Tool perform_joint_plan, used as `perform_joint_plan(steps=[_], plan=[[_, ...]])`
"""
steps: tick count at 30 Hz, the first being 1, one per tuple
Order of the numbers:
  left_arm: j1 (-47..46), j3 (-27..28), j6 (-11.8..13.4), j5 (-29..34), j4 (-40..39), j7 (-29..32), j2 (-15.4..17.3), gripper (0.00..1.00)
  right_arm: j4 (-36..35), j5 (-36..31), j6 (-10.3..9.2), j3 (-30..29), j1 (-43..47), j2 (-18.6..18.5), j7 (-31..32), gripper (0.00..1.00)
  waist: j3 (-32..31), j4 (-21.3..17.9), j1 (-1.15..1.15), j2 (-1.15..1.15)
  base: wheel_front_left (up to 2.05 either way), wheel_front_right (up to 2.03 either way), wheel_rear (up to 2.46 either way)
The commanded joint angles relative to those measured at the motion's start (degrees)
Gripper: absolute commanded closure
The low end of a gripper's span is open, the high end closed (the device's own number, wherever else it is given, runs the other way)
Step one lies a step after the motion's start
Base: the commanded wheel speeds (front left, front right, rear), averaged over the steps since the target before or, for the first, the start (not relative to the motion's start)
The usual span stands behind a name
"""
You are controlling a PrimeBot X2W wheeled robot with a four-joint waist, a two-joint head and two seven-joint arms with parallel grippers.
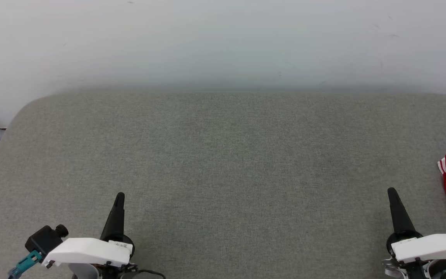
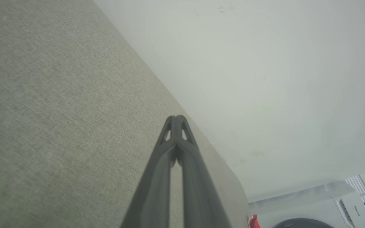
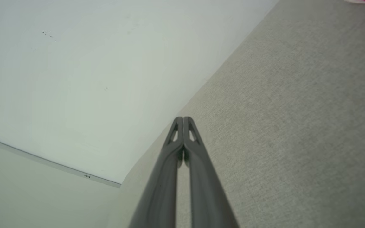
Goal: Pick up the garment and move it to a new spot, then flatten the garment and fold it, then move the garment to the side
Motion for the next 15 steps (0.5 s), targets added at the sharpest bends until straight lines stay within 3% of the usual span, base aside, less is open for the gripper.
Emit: perform_joint_plan(steps=[1, 15], plan=[[-1.61, 0.46, -0.42, -1.60, -0.36, 0.40, 0.41, 1.00, -0.47, 1.69, -0.01, -0.20, -1.60, 0.00, 0.40, 1.00, -0.01, -0.03, 0.00, 0.00, 0.00, 0.00, 0.00], [-2.42, 1.47, -0.83, -10.19, 0.67, 2.63, 0.40, 1.00, -0.05, 10.28, -0.02, -0.44, -2.22, 0.24, 2.61, 1.00, -0.09, -0.32, 0.00, 0.00, 0.00, 0.00, 0.00]])
